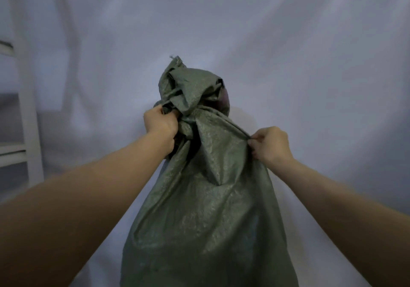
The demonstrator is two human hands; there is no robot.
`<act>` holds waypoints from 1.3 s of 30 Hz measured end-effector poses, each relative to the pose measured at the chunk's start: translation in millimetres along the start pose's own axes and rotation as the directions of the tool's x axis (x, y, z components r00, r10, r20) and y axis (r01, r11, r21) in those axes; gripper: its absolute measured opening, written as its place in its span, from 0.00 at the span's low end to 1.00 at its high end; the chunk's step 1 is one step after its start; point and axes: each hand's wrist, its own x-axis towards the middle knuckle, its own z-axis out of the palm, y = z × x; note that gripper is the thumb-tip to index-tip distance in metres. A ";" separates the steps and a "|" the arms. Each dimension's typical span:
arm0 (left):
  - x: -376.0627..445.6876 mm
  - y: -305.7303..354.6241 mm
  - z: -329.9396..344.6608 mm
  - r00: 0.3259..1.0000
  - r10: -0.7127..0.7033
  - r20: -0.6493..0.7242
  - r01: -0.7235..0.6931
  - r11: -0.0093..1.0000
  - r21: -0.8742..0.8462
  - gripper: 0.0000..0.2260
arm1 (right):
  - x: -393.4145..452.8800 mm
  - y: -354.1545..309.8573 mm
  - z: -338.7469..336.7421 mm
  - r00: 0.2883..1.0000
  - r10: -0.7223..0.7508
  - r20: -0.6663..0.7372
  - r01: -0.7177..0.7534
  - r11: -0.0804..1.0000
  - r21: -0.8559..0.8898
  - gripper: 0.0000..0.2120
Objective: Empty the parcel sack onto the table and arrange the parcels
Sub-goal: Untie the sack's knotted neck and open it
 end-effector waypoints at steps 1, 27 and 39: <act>-3.6 -9.2 -7.5 1.000 -0.024 0.004 0.023 0.999 0.038 0.09 | -2.9 1.5 2.4 0.993 0.063 0.102 -0.061 0.998 -0.023 0.09; 3.3 -47.7 -71.9 0.995 -0.033 -0.097 0.051 0.981 0.187 0.08 | -20.2 -39.5 31.2 0.979 0.123 0.164 -0.151 0.974 0.172 0.09; -7.7 -52.5 -76.3 0.995 -0.065 -0.077 0.080 0.975 0.206 0.12 | -31.3 -50.7 37.3 0.914 0.241 0.326 -0.364 0.843 0.397 0.04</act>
